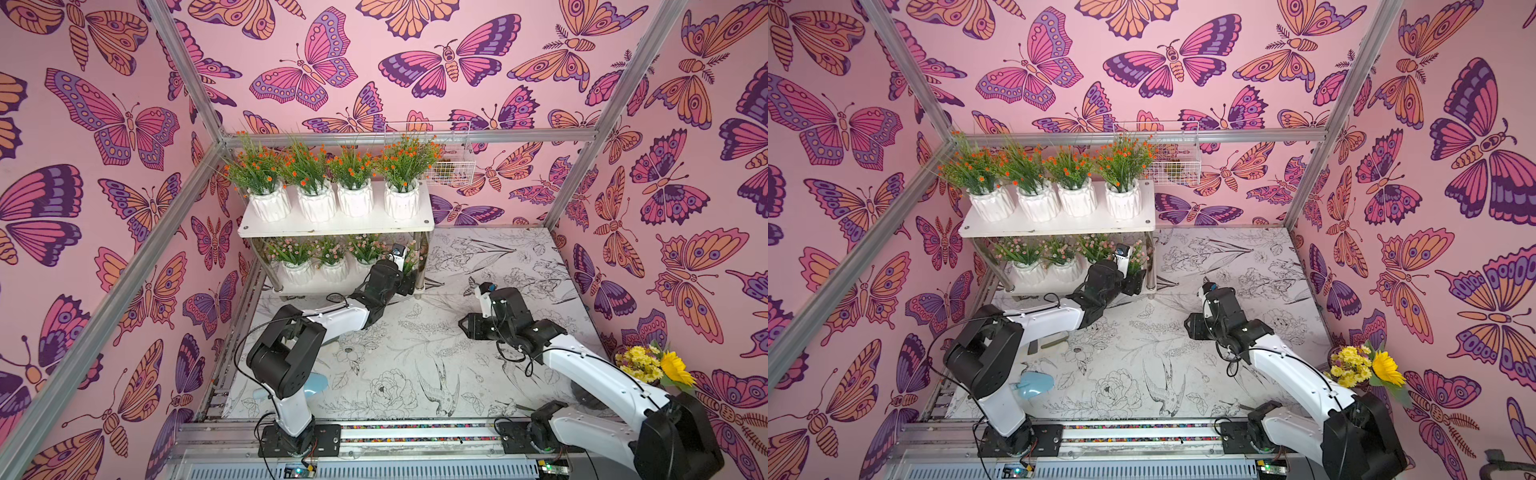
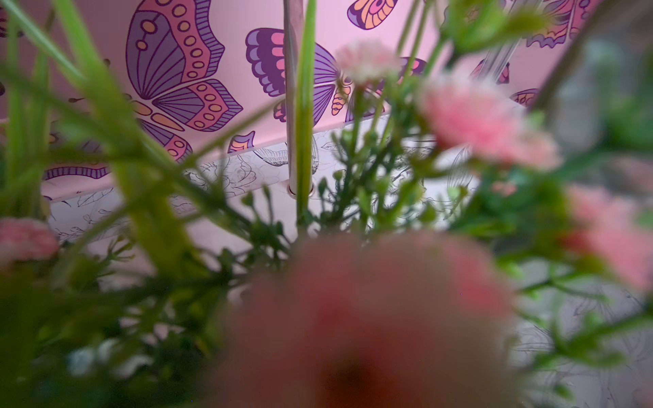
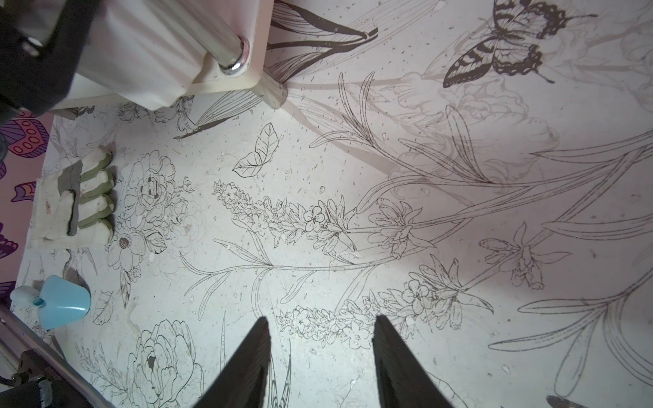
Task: Place the baby's breath potted plants on the rack by color
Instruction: Place the baby's breath potted plant on the rack.
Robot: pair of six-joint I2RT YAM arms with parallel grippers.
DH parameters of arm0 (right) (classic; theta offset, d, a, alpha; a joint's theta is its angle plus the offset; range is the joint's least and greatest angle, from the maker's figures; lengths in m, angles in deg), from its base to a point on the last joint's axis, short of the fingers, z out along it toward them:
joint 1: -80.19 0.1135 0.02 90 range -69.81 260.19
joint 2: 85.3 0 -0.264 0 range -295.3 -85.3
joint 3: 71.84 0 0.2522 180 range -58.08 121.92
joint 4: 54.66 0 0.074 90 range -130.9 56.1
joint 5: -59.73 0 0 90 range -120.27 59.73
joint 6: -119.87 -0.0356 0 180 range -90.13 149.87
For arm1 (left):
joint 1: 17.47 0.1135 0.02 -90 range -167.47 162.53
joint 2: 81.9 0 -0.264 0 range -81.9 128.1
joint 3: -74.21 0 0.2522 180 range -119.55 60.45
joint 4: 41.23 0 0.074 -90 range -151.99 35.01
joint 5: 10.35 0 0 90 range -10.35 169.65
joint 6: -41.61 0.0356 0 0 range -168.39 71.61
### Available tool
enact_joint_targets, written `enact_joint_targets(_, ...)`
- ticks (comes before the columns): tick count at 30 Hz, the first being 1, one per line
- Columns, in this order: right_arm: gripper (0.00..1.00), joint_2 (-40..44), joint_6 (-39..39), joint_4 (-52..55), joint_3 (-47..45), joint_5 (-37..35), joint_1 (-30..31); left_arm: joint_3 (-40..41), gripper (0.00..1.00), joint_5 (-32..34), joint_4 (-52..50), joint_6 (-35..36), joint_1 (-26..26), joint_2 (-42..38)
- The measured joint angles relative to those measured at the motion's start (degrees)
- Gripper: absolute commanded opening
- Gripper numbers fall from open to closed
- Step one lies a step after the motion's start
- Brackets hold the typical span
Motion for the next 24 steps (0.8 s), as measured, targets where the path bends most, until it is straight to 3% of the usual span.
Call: enact_joint_targets(24,0.49,0.2,-0.9,-0.6,-0.5,0.8,0.0,-11.2,0.72,3.3,4.8,1.1,2.6,12.2)
